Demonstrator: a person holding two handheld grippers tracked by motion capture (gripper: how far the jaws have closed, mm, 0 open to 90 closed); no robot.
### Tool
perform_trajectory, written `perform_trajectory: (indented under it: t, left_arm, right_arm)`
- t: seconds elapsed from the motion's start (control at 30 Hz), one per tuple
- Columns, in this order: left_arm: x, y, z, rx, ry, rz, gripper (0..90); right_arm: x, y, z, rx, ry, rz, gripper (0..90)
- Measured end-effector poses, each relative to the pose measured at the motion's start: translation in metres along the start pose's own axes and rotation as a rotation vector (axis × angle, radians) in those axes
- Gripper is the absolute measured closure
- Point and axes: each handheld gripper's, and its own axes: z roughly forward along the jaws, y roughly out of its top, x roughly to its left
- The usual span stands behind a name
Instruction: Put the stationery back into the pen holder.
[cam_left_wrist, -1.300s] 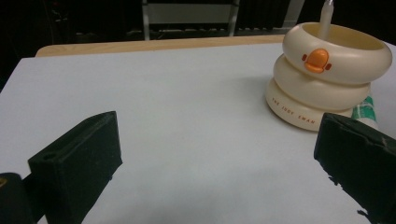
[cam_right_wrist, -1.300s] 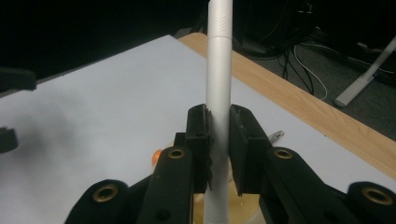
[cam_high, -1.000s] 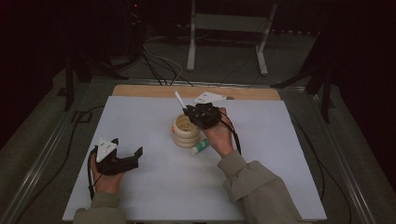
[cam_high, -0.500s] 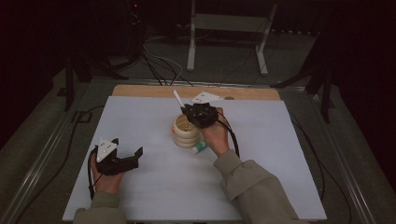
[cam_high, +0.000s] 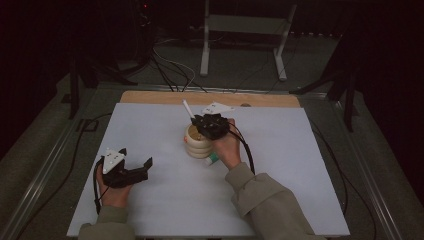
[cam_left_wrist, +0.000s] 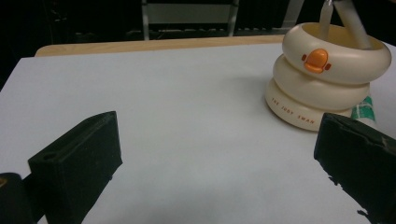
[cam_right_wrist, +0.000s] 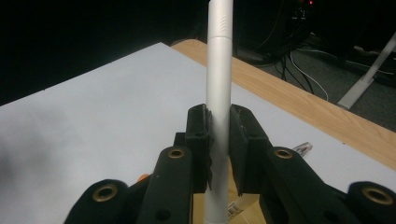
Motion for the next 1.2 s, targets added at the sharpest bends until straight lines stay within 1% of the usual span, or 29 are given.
perform_trajectory:
  t: [0.37,0.53,0.63,0.8,0.83,0.87,0.93,0.97,1.0,1.03,1.07,1.17,1.2]
  left_arm:
    - [0.0,0.0,0.0,0.001,0.002,0.0,1.4]
    - [-0.001,-0.001,0.0,0.004,0.003,0.004,1.4]
    - [0.0,-0.001,0.0,0.004,0.002,0.003,1.4]
    - [-0.001,-0.001,0.0,0.005,0.003,0.005,1.4]
    - [-0.001,-0.001,0.0,0.005,0.002,0.004,1.4]
    - [0.0,-0.001,0.0,0.004,0.003,0.003,1.4]
    - [0.0,-0.001,0.0,0.004,0.003,0.003,1.4]
    - [0.0,-0.001,0.0,0.004,0.004,0.002,1.4]
    - [0.0,-0.001,0.0,0.004,0.004,0.002,1.4]
    - [-0.001,-0.001,0.0,0.006,0.003,0.003,1.4]
    - [-0.001,-0.001,0.0,0.006,0.003,0.005,1.4]
    - [-0.001,-0.001,0.001,0.008,0.002,0.004,1.4]
    - [-0.001,-0.001,0.001,0.008,0.001,0.003,1.4]
  right_arm:
    - [-0.002,-0.01,0.007,0.016,0.003,0.012,79.3]
    - [-0.001,-0.013,0.009,0.024,0.001,0.002,79.2]
    - [0.0,-0.014,0.01,0.026,0.002,0.009,79.2]
    - [0.001,-0.015,0.01,0.035,0.01,0.005,78.6]
    - [0.0,-0.015,0.01,0.031,0.022,0.009,75.2]
    - [-0.001,-0.015,0.01,0.019,0.047,0.022,65.5]
    - [-0.001,-0.014,0.007,-0.012,0.075,0.038,48.8]
    - [0.0,-0.013,0.005,-0.018,0.069,0.041,41.7]
    - [0.0,-0.013,0.005,-0.018,0.069,0.041,41.7]
    - [0.0,-0.011,0.003,-0.028,0.059,0.042,36.1]
    - [0.0,-0.008,0.0,-0.046,0.06,0.055,28.6]
    - [0.0,-0.005,-0.004,-0.049,0.038,0.052,18.9]
    - [0.0,-0.004,-0.004,-0.042,0.033,0.054,17.2]
